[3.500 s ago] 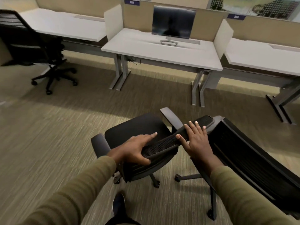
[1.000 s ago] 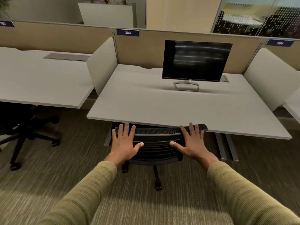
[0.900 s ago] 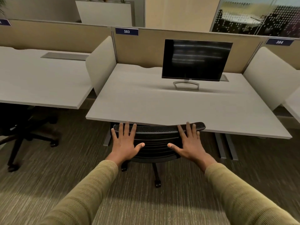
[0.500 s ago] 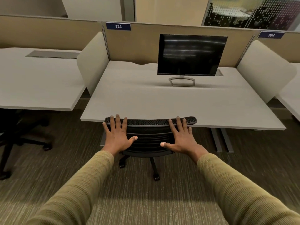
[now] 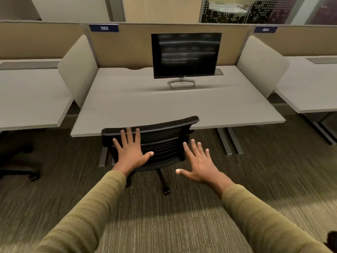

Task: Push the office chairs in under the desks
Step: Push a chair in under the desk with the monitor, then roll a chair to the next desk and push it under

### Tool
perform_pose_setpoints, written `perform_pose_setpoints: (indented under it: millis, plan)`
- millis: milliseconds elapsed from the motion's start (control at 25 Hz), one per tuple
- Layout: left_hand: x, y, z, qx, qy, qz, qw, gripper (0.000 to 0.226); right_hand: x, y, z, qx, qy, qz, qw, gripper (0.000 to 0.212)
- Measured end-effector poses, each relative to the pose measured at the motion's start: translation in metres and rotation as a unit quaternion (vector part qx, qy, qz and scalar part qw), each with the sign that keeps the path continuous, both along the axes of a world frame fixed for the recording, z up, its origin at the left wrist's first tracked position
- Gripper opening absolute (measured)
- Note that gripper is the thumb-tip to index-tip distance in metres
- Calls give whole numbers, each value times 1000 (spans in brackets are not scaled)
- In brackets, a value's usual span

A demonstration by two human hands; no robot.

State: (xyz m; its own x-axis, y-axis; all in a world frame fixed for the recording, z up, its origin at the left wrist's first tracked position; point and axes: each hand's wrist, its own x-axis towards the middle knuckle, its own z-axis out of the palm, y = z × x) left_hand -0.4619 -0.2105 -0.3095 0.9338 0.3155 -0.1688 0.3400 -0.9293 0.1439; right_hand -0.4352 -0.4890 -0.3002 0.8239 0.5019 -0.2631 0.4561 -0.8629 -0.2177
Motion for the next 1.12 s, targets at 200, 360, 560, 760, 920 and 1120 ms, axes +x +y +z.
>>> perform_pose_setpoints:
  millis: [200, 360, 560, 760, 920, 1120]
  plan:
    - [-38, -125, 8, 1, -57, -100, 993, 110, -70, -69, 18, 10, -22, -12, 1000, 110]
    - [-78, -222, 24, -11, -84, -162, 983, 108, -136, -144, 42, 20, -50, -42, 998, 109]
    - [-150, -333, 43, -43, -98, -210, 972, 107, -231, -245, 67, 36, -85, -74, 993, 108]
    - [-226, -443, 61, -93, -108, -265, 954, 104, -324, -349, 79, 17, -109, -102, 989, 109]
    - [-276, -524, 70, -131, -95, -322, 933, 98, -367, -414, 90, 20, -112, -130, 985, 107]
    - [-314, -617, 74, -163, -56, -411, 895, 84, -405, -490, 88, 2, -108, -166, 980, 108]
